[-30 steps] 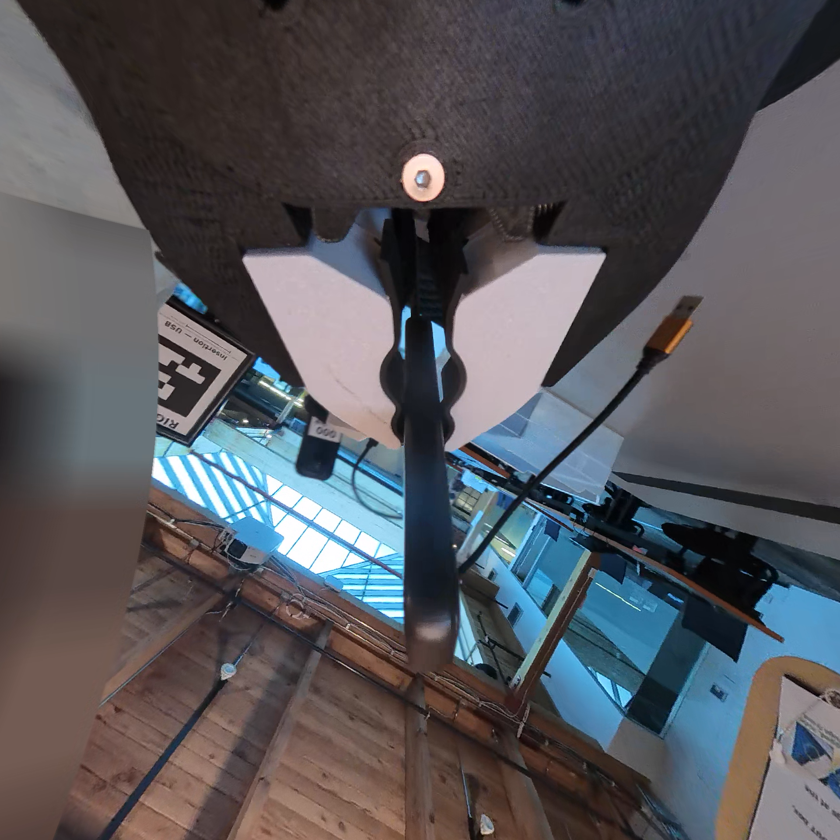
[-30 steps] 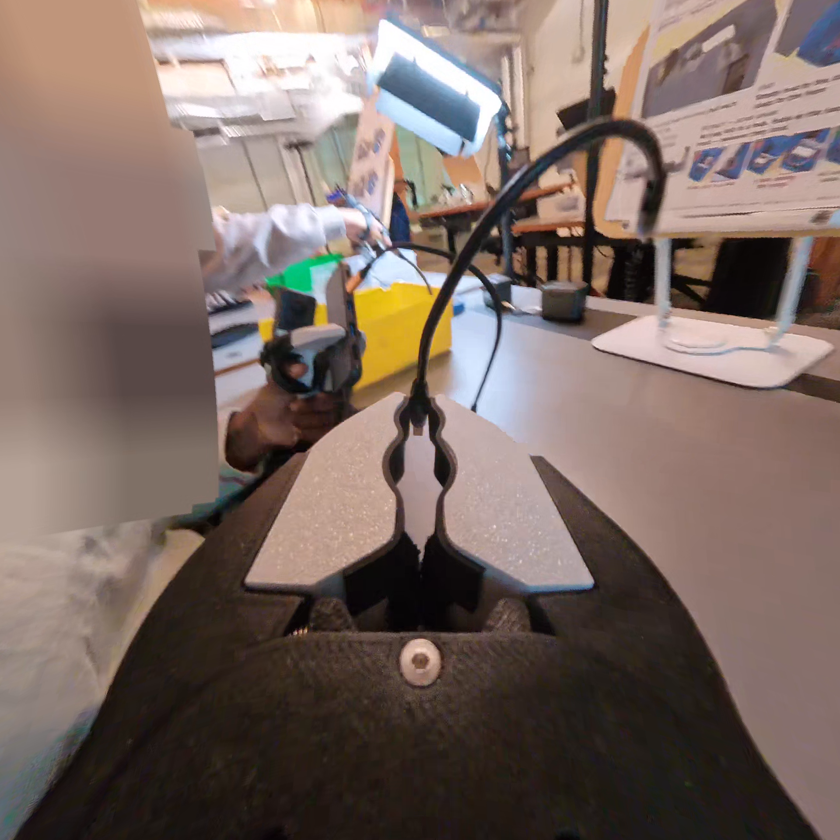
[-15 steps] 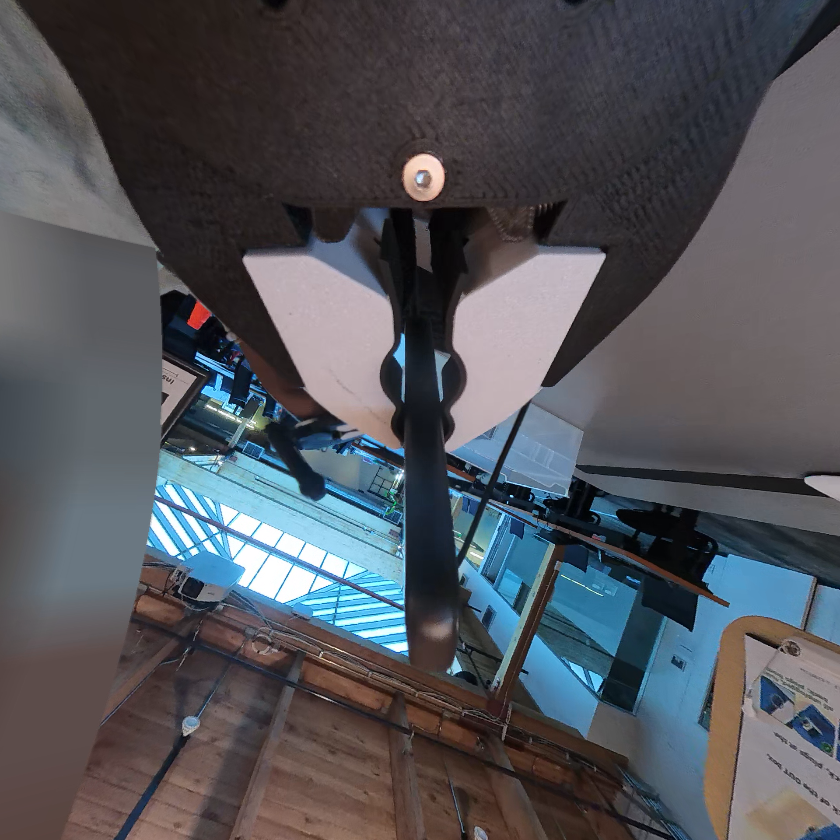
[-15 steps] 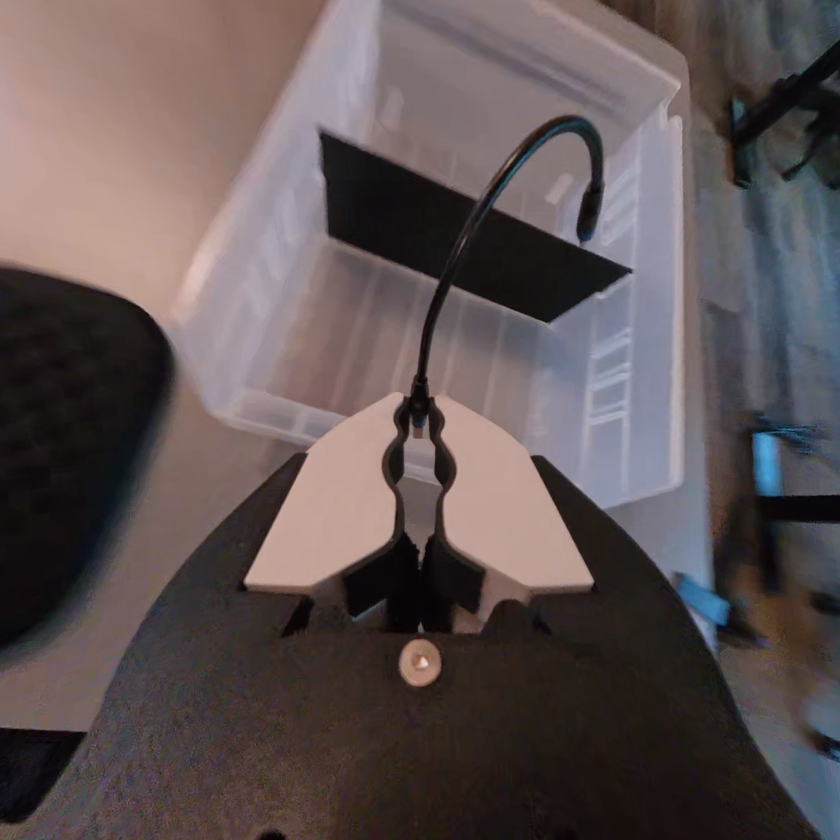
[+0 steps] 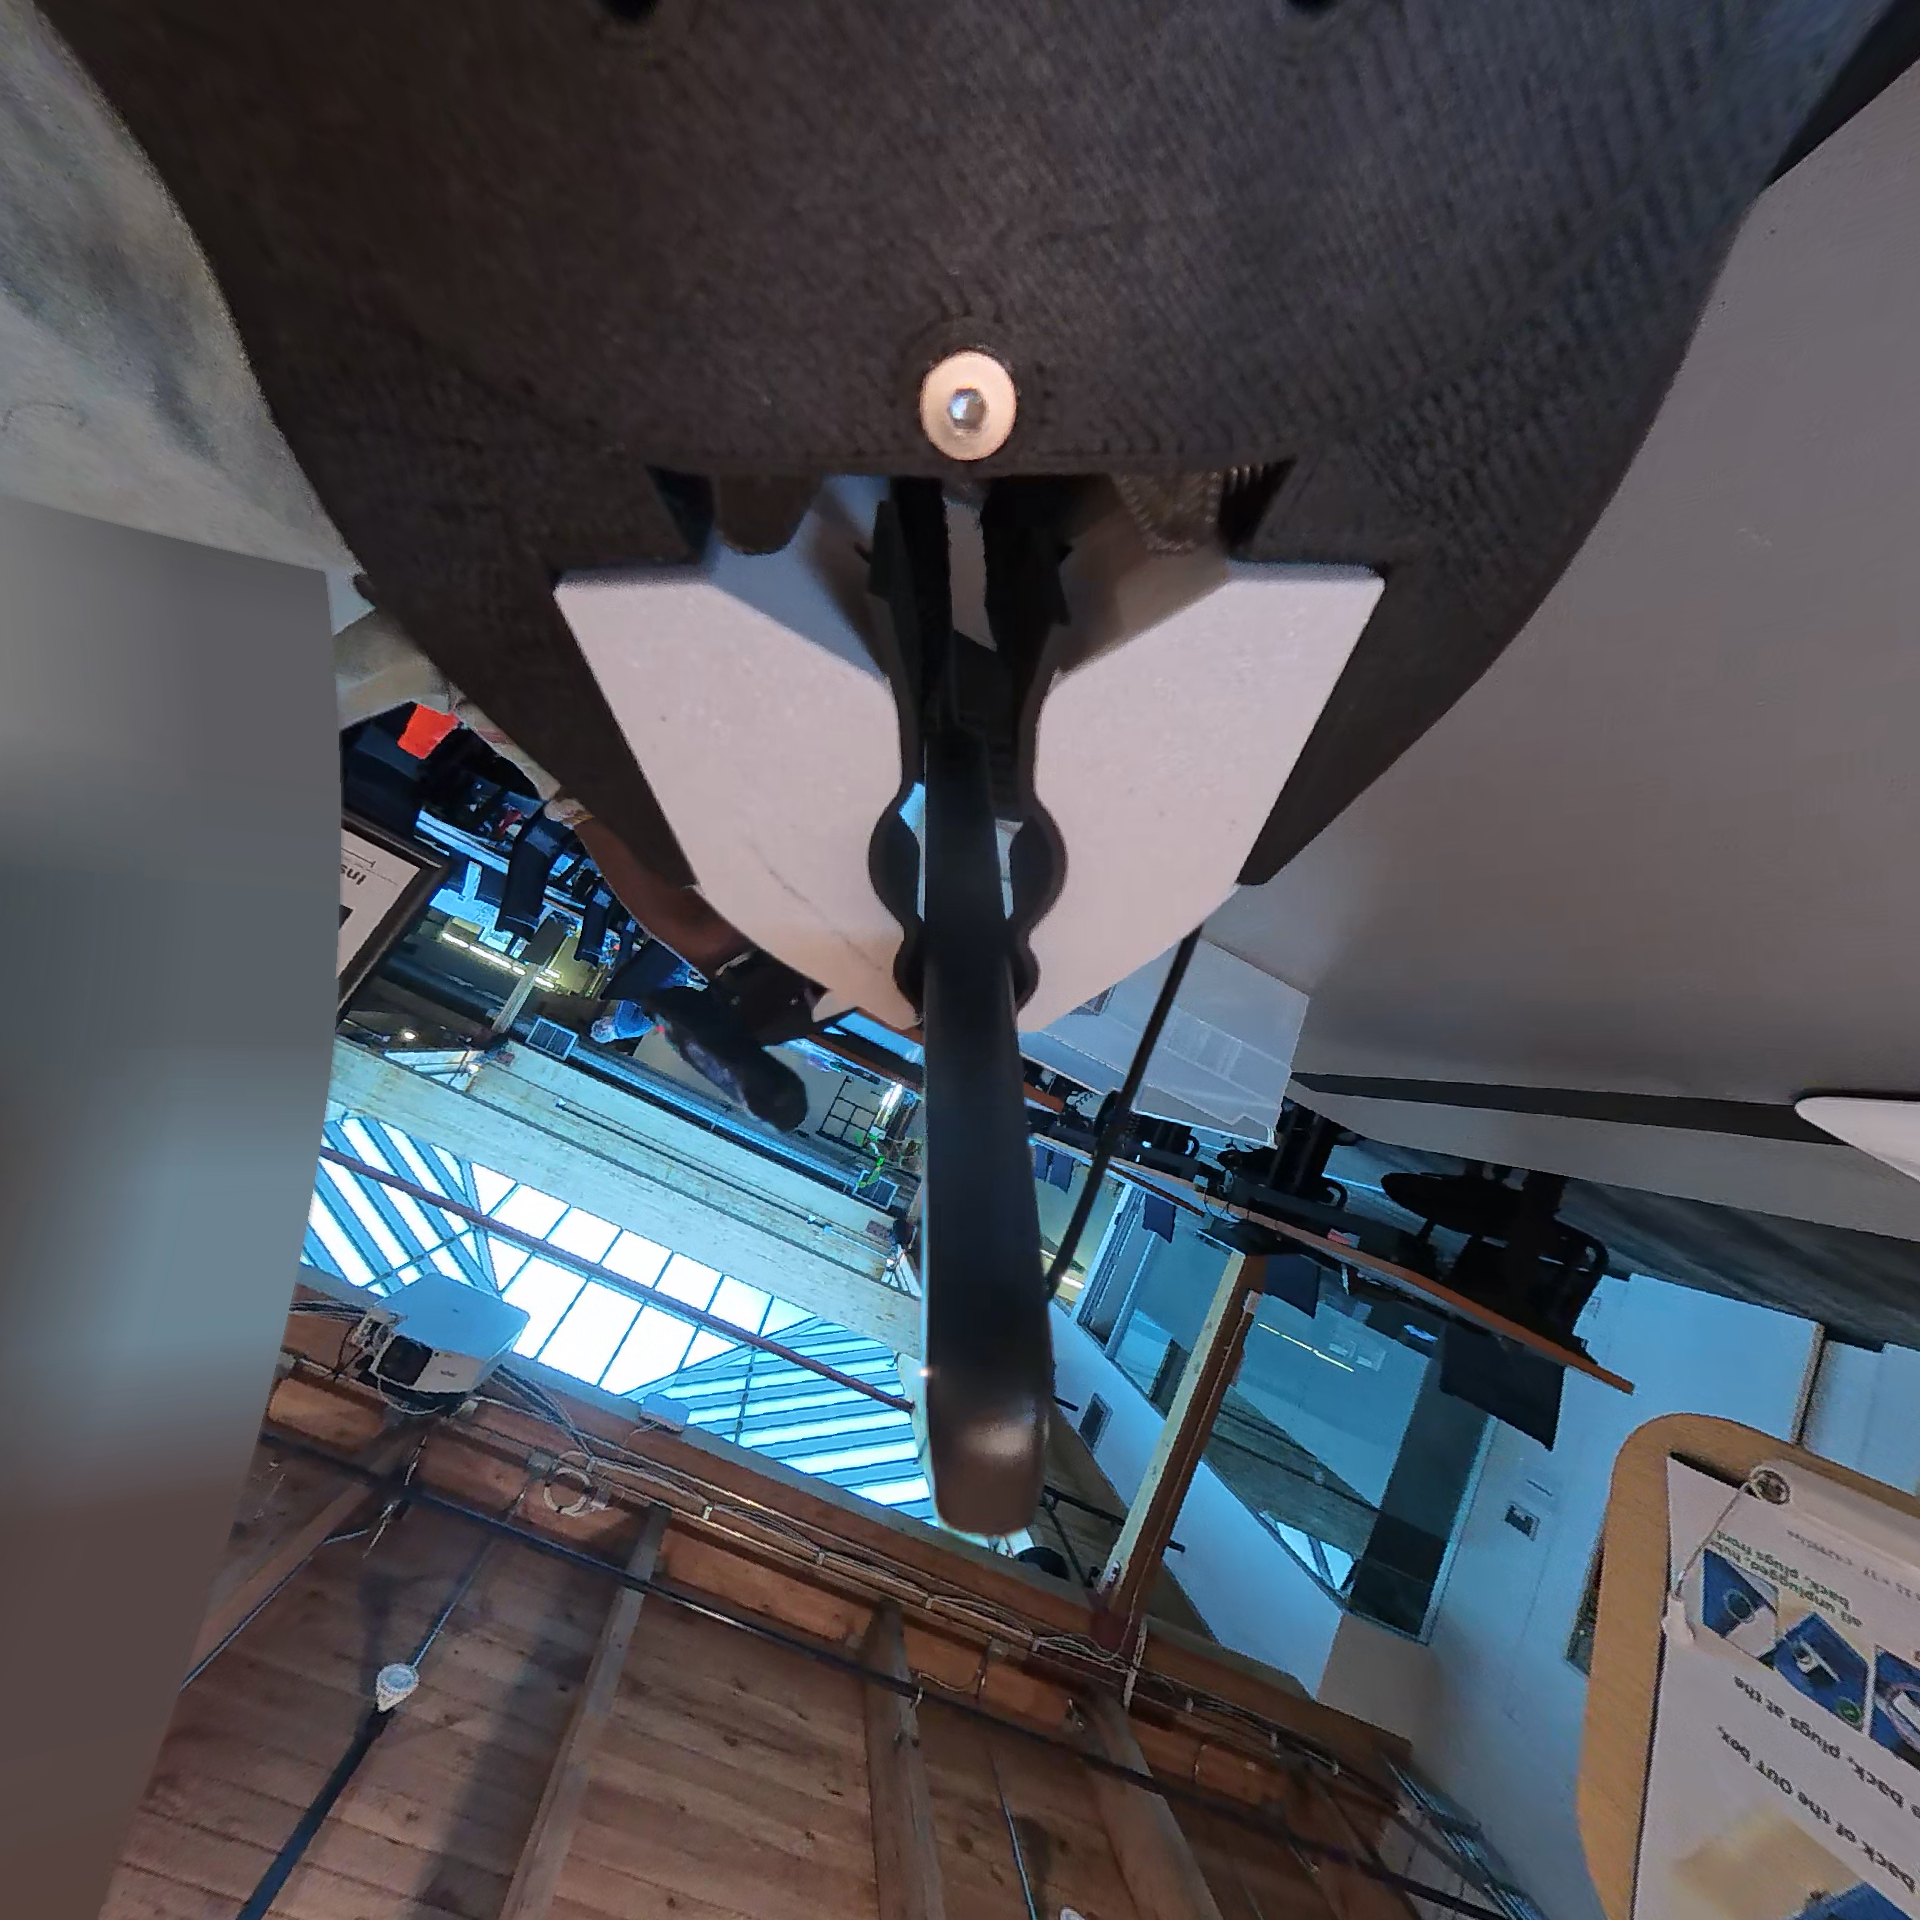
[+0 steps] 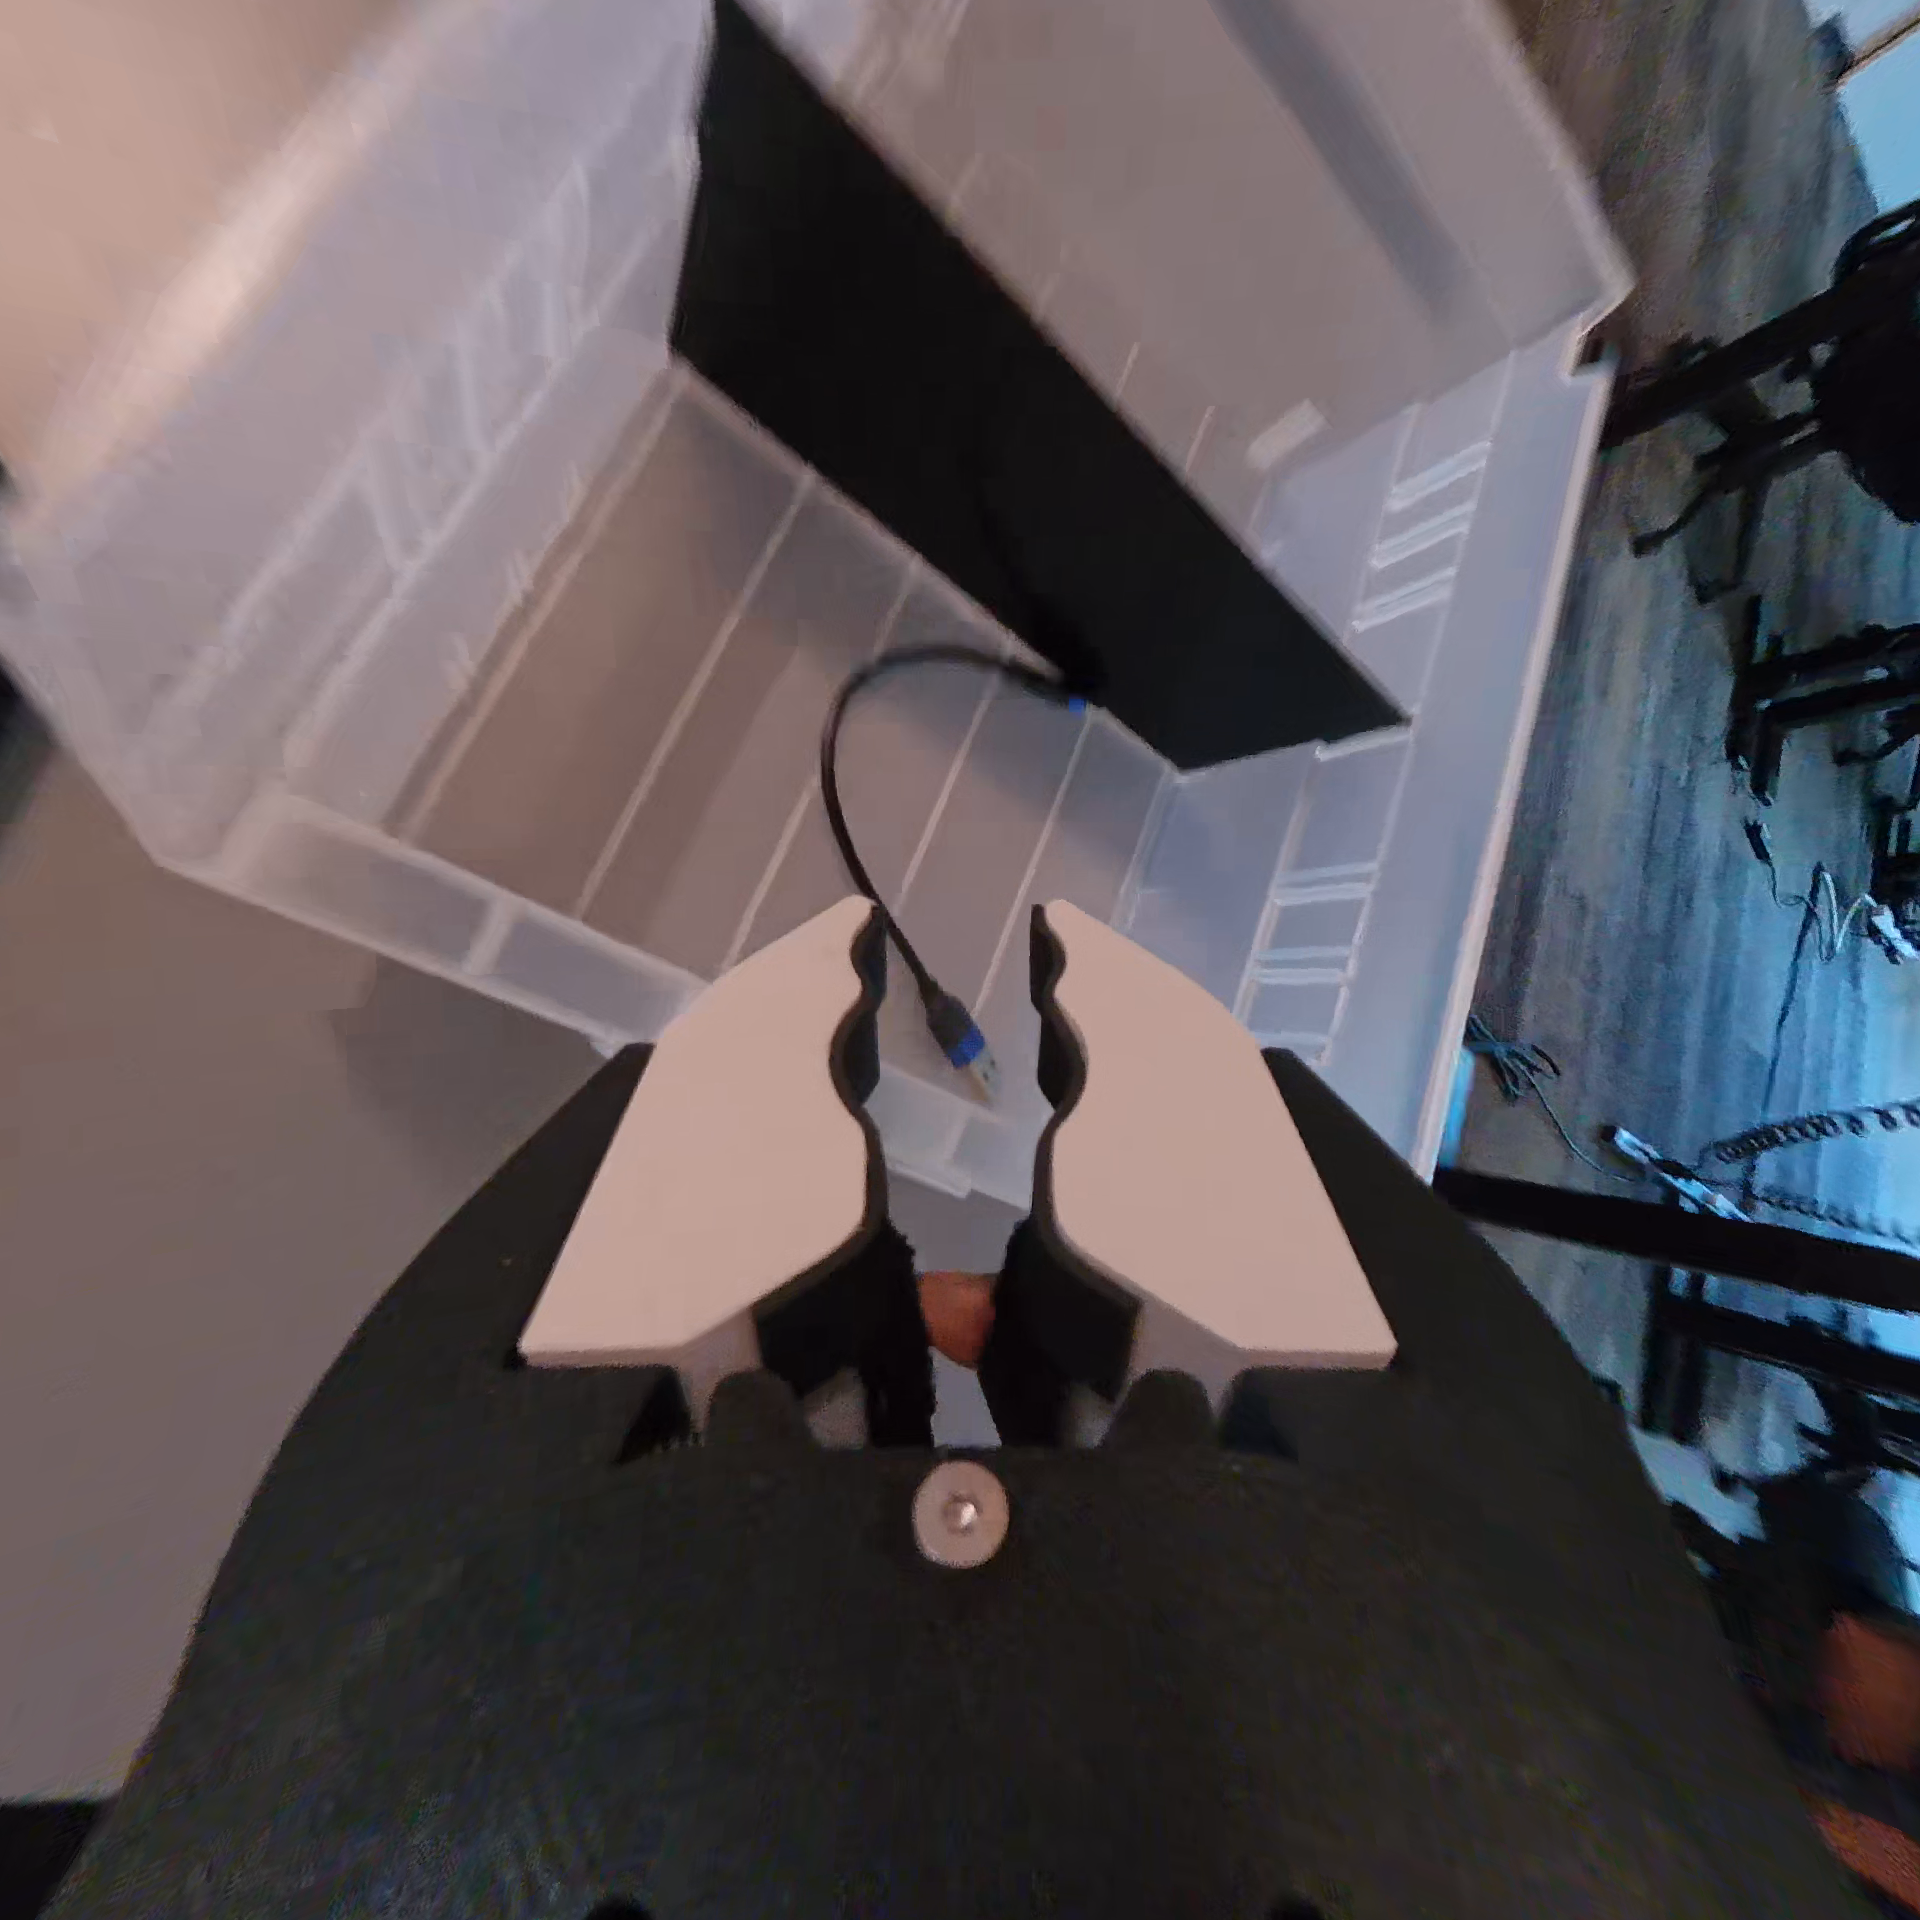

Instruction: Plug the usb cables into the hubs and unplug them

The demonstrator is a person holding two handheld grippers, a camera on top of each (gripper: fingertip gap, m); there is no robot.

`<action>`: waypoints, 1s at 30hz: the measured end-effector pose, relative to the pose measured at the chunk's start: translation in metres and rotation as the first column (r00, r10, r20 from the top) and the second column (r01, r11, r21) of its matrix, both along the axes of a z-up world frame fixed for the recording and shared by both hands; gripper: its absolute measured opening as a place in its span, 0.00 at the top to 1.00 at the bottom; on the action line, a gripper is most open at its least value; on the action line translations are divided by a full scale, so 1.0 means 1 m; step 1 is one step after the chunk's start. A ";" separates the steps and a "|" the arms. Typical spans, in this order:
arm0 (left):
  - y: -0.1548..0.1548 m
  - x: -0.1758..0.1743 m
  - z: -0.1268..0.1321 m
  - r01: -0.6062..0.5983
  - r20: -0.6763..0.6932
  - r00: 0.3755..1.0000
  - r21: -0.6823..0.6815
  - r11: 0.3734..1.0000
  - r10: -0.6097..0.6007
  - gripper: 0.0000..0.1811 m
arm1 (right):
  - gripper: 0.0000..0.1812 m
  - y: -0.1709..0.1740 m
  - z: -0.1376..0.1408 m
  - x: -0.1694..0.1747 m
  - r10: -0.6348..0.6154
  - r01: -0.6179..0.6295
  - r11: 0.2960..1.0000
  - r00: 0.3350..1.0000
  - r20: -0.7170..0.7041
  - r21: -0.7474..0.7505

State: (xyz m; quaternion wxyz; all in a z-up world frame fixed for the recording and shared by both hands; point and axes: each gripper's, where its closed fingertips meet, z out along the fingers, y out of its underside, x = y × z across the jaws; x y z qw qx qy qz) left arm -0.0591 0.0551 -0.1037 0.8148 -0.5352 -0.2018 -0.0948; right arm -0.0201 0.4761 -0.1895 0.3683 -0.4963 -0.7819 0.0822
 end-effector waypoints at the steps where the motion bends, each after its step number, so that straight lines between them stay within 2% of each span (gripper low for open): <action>1: 0.001 0.000 -0.001 -0.003 -0.004 1.000 -0.008 1.000 0.003 0.93 | 0.86 -0.009 0.008 -0.005 0.006 -0.008 0.999 0.998 -0.064 -0.036; 3: 0.003 0.001 -0.003 -0.008 -0.016 1.000 -0.028 1.000 0.008 0.93 | 0.87 -0.050 0.034 -0.017 0.063 -0.110 0.976 0.969 -0.241 -0.190; 4: 0.004 0.001 -0.004 -0.011 -0.021 1.000 -0.039 0.999 0.010 0.93 | 0.89 -0.084 0.050 -0.023 0.114 -0.226 0.927 0.930 -0.349 -0.300; 5: 0.005 0.001 -0.005 -0.013 -0.027 1.000 -0.050 0.999 0.012 0.93 | 0.91 -0.123 0.070 -0.025 0.169 -0.376 0.832 0.872 -0.459 -0.408; 6: 0.007 0.002 -0.006 -0.014 -0.034 0.999 -0.061 0.998 0.012 0.93 | 0.91 -0.165 0.090 -0.021 0.218 -0.532 0.689 0.800 -0.559 -0.493; 8: 0.009 0.005 -0.006 -0.015 -0.057 0.998 -0.079 0.997 0.010 0.93 | 0.92 -0.239 0.117 -0.006 0.280 -0.733 0.350 0.676 -0.682 -0.583; 9: 0.010 0.006 -0.006 -0.012 -0.070 0.998 -0.085 0.996 0.006 0.93 | 0.90 -0.270 0.119 0.001 0.317 -0.764 0.209 0.644 -0.697 -0.611; 10: 0.011 0.009 -0.006 -0.007 -0.084 0.996 -0.091 0.996 -0.001 0.93 | 0.86 -0.298 0.116 0.006 0.358 -0.764 0.106 0.626 -0.692 -0.636; 13: 0.016 0.016 -0.006 0.021 -0.115 0.993 -0.106 0.994 -0.033 0.93 | 0.82 -0.362 0.108 0.003 0.405 -0.731 -0.075 0.599 -0.691 -0.678; 16: 0.020 0.023 -0.007 0.054 -0.139 0.988 -0.120 0.991 -0.071 0.93 | 0.84 -0.394 0.118 -0.011 0.315 -0.682 -0.237 0.620 -0.719 -0.692; 18: 0.022 0.028 -0.007 0.080 -0.151 0.984 -0.130 0.988 -0.100 0.93 | 0.84 -0.407 0.120 -0.017 0.308 -0.654 -0.296 0.624 -0.718 -0.696; 20: 0.025 0.032 -0.009 0.102 -0.155 0.980 -0.146 0.984 -0.125 0.93 | 0.93 -0.413 0.124 -0.018 0.300 -0.660 -0.333 0.603 -0.739 -0.673; 23: 0.026 0.039 -0.007 0.136 -0.171 0.972 -0.136 0.981 -0.159 0.93 | 0.94 -0.413 0.126 -0.015 0.293 -0.694 -0.346 0.560 -0.775 -0.632; 25: 0.027 0.041 -0.006 0.143 -0.182 0.969 -0.138 0.980 -0.167 0.93 | 0.95 -0.412 0.126 -0.012 0.298 -0.691 -0.355 0.555 -0.777 -0.630; 28: 0.024 0.044 0.003 0.131 -0.213 0.966 -0.080 0.988 -0.146 0.86 | 0.95 -0.413 0.119 -0.011 0.332 -0.689 -0.329 0.555 -0.762 -0.645; 30: 0.020 0.040 0.005 0.126 -0.197 0.971 -0.065 0.990 -0.137 0.92 | 0.95 -0.414 0.117 -0.009 0.337 -0.688 -0.332 0.553 -0.762 -0.646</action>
